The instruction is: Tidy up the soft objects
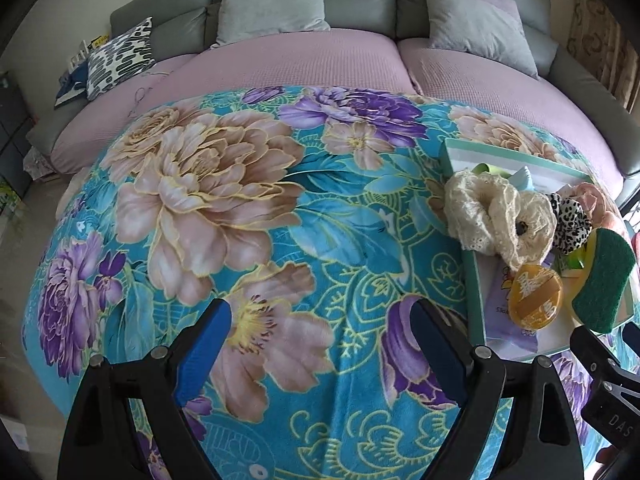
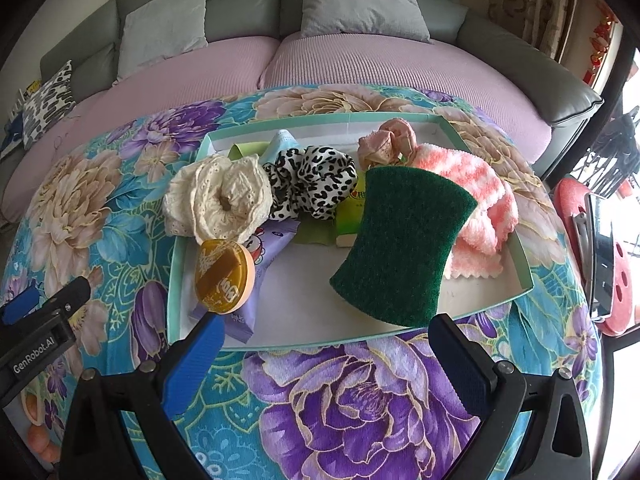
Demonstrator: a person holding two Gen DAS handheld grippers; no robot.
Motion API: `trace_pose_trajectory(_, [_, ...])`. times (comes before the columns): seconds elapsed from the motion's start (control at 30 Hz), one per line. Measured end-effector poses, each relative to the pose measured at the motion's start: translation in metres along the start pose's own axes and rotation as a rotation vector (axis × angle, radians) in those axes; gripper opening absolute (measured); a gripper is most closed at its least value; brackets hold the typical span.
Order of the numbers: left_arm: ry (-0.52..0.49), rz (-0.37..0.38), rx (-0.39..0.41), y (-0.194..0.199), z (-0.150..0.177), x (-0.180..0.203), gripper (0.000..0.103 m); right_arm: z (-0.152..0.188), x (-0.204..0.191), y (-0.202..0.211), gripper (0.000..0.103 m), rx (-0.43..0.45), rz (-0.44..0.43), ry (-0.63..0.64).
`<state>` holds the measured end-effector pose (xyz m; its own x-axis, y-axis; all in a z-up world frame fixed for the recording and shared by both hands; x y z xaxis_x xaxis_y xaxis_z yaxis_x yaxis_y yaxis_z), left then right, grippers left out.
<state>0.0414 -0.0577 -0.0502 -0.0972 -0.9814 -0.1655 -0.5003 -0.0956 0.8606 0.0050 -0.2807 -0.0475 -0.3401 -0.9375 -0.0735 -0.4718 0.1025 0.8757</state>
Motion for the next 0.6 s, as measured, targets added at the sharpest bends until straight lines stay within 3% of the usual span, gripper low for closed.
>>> trace_pose_trajectory(0.6, [0.007, -0.019, -0.031, -0.002, 0.016, -0.010, 0.091, 0.010, -0.010, -0.001, 0.103, -0.009, 0.006, 0.044])
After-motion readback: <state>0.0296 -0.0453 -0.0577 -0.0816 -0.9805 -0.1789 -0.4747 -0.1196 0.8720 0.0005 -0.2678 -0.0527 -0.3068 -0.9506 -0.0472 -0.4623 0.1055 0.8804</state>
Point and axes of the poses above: each gripper's, at about its wrist camera, not at the fingertips, and y roughly against the way its jaws point, x to its right, z to its underside, the point moved 5 cm from there along -y, roughly the way its jaws point, and after that the axes turned 11 degrees about -y, right-handed, at the moved point
